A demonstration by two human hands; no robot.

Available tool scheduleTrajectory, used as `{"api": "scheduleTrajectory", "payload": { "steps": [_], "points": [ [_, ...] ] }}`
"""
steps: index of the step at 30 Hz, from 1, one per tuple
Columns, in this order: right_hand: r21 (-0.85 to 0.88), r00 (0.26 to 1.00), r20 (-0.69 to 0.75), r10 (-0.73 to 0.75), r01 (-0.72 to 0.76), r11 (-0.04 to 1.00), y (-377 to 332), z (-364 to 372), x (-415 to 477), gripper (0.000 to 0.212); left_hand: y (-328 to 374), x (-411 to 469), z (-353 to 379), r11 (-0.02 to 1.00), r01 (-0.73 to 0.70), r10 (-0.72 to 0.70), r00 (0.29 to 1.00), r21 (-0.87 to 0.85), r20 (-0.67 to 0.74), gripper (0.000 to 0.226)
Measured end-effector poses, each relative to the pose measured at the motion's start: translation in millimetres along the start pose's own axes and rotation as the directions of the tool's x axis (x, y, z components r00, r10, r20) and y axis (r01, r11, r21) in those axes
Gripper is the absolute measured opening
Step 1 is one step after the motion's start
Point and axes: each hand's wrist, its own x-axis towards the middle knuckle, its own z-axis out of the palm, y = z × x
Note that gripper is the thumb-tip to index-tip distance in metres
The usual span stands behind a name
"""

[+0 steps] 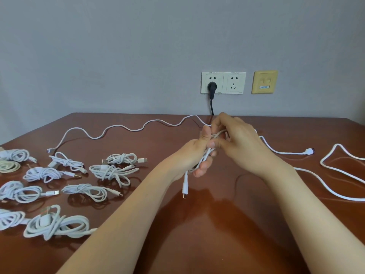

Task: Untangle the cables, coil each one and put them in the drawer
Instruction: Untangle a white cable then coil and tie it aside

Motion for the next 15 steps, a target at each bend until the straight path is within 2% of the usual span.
{"api": "scheduleTrajectory", "payload": {
  "steps": [2,5,7,12,15],
  "points": [
    [0.041,0.999,-0.002,0.041,-0.04,0.998,5.0,-0.5,-0.1,0.013,-0.5,-0.2,-1.4,0.999,-0.001,-0.001,0.998,0.04,0.058,0.076],
    [0.089,0.992,0.036,0.121,-0.124,0.988,11.3,-3.8,-1.6,0.022,-2.0,-3.9,-2.4,0.969,0.013,-0.054,0.986,0.247,0.158,0.046],
    [0.1,0.985,0.067,0.161,-0.167,0.981,13.5,-5.1,-2.3,0.026,-6.3,-3.7,-2.0,0.945,0.035,-0.104,0.975,0.326,0.197,0.046],
    [0.26,0.978,0.033,0.205,-0.207,0.943,14.9,-3.8,-0.4,0.02,-5.7,-3.3,-2.4,0.97,0.006,-0.044,0.987,0.245,0.151,0.032],
    [0.392,0.968,-0.013,0.252,-0.227,0.891,16.7,-1.8,0.6,0.022,-3.6,-2.5,0.3,0.992,-0.033,0.023,0.996,0.119,0.085,0.038]
  ]
}}
